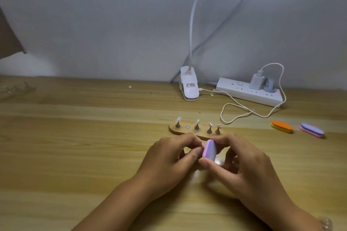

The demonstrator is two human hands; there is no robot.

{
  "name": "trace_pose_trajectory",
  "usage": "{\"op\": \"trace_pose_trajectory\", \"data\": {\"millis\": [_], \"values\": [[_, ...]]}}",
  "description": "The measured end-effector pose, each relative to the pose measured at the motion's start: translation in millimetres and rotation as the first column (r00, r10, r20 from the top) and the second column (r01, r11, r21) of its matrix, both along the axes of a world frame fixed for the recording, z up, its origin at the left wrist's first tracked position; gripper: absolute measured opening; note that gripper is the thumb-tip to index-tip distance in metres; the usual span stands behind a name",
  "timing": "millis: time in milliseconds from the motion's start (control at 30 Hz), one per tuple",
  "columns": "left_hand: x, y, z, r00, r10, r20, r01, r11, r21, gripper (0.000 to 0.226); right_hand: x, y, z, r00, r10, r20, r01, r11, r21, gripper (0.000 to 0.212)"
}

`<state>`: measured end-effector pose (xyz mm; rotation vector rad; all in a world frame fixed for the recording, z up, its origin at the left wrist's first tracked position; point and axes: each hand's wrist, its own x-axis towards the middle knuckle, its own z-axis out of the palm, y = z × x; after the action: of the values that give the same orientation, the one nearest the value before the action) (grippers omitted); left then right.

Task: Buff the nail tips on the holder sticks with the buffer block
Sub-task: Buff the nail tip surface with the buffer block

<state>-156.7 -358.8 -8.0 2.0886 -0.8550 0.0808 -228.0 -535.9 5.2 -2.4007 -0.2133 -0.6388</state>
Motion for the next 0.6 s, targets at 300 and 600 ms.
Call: {"op": "trace_pose_trajectory", "data": {"millis": [300, 600], "values": [[-1, 0, 1, 1.000, -0.009, -0.021, 0.008, 0.999, -0.046, 0.016, 3, -7, 2, 0.998, -0.064, -0.007, 0.063, 0.952, 0.299, 0.037], [-2, -1, 1, 0.994, -0.010, 0.107, -0.002, 0.994, 0.110, 0.023, 2, -2, 0, 0.999, -0.021, 0.040, 0.016, 0.994, 0.110, 0.037]]}}
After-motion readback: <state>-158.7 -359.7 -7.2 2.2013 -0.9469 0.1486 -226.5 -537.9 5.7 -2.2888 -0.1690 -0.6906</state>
